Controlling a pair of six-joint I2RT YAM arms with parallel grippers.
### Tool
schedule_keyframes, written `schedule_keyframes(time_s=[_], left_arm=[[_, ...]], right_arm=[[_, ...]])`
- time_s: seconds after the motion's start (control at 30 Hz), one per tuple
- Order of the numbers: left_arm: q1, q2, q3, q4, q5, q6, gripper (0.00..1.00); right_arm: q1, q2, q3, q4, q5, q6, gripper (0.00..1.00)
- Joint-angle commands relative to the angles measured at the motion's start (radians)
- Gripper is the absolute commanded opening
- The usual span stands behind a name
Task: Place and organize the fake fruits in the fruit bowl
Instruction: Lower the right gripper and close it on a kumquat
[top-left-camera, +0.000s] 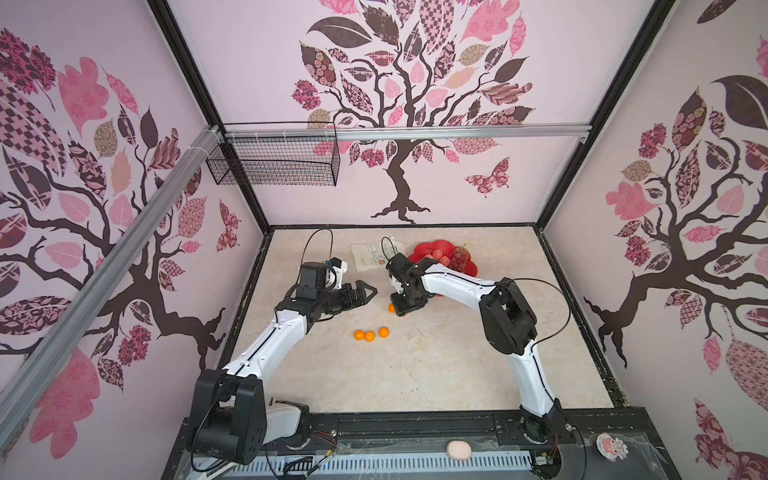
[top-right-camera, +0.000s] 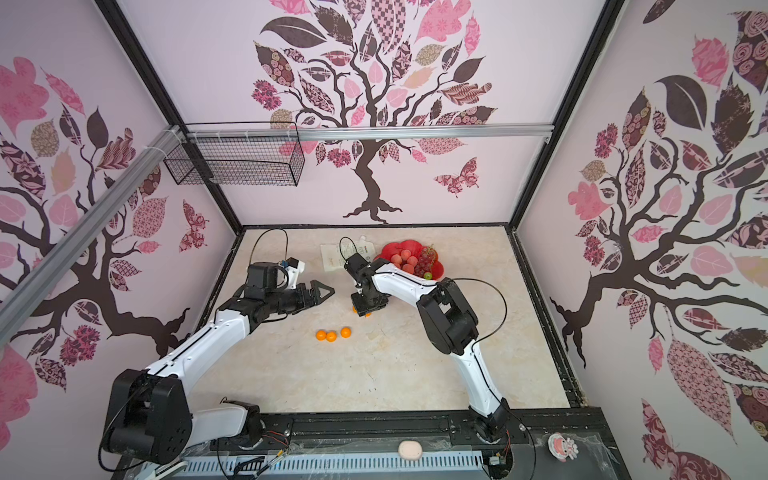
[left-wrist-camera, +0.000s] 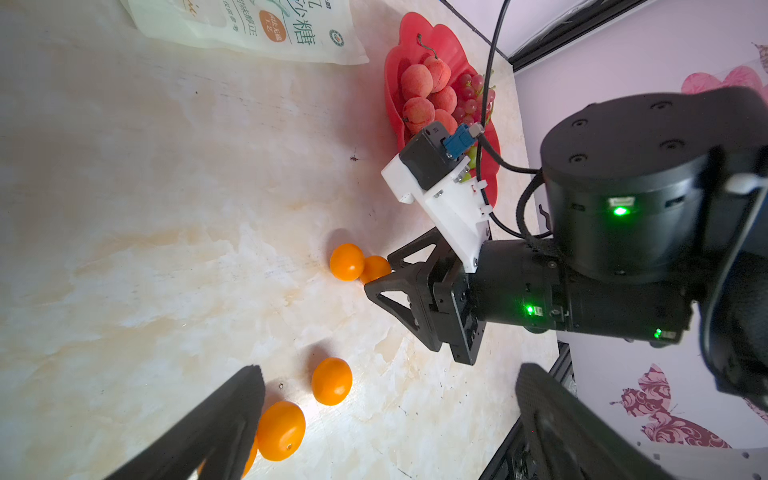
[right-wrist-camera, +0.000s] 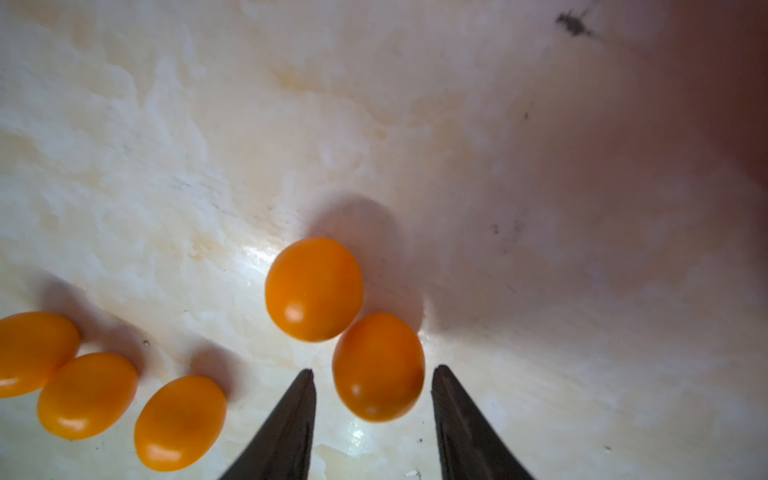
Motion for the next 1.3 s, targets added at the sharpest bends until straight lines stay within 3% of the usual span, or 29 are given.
schedule_keyframes(time_s=[0.0, 0.83, 1.27], left_arm=[[0.001, 0.007, -0.017, 0.019, 0.013, 0.015, 0.98], [0.000, -0.023, -0.023, 0.044, -0.008, 0.017, 0.98], [0.001, -0.049, -0.034, 0.113, 0.027, 0.012, 0.98]], right_arm=[[-0.001, 0.061, 0.054, -0.049, 0.028, 0.005, 0.49], [-0.001, 0.099, 0.096, -0.078, 0.018, 0.030, 0.40], [-0.001, 0.012, 0.049, -0.048, 0.020, 0.034, 0.35]])
